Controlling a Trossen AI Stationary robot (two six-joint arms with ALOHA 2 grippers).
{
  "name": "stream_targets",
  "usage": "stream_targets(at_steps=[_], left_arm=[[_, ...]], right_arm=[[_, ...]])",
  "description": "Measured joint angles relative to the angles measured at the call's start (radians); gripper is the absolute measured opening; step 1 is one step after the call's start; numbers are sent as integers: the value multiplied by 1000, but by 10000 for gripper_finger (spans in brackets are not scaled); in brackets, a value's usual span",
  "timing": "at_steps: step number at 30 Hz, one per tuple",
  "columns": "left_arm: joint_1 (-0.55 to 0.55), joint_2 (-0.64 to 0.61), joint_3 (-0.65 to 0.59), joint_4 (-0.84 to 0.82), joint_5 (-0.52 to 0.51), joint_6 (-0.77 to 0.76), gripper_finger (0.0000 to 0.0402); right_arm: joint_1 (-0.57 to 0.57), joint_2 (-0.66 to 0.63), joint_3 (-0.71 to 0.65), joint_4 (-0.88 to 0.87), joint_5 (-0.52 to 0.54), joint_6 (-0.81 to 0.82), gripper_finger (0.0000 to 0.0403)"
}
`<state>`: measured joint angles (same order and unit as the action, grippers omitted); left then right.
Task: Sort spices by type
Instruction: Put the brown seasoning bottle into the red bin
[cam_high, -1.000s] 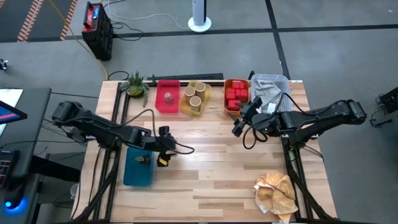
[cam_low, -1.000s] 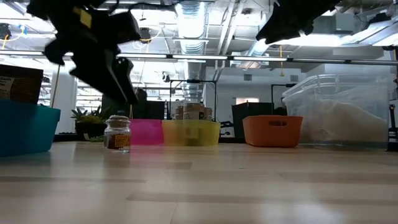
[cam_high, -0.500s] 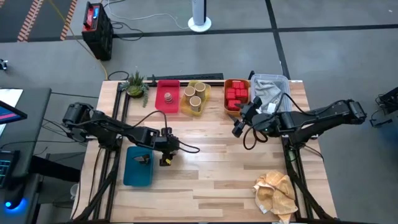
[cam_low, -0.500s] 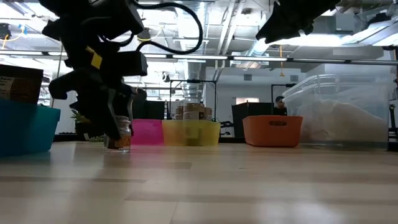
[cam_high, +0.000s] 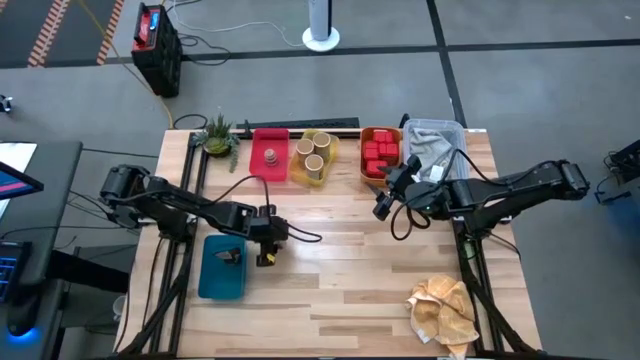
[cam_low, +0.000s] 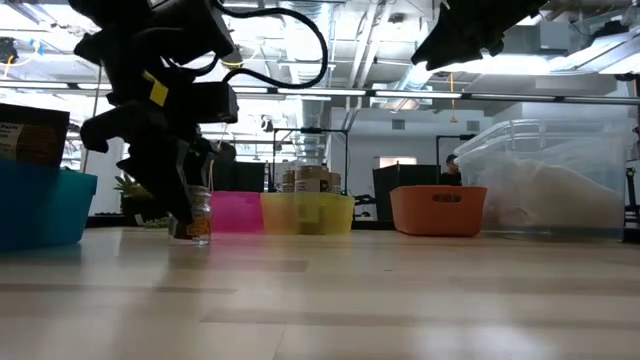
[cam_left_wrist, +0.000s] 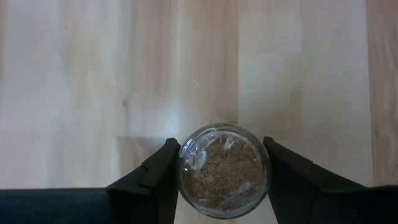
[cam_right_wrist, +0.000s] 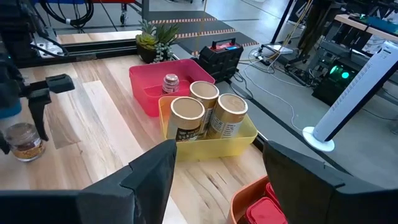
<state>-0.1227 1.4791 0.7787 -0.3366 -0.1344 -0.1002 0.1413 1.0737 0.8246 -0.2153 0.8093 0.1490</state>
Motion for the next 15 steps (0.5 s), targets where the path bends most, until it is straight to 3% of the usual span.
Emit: stream_targets(at_steps=[5,9,15], left_arm=[[78,-90,88,-63,-50,103,182],[226,-172,111,-57,-159,204,182],[550,-165,111,-6,-59,231,182]], right_arm=[[0,0,0,0,0,0,276],[0,0,0,0,0,0,276],[0,0,0,0,0,0,276]])
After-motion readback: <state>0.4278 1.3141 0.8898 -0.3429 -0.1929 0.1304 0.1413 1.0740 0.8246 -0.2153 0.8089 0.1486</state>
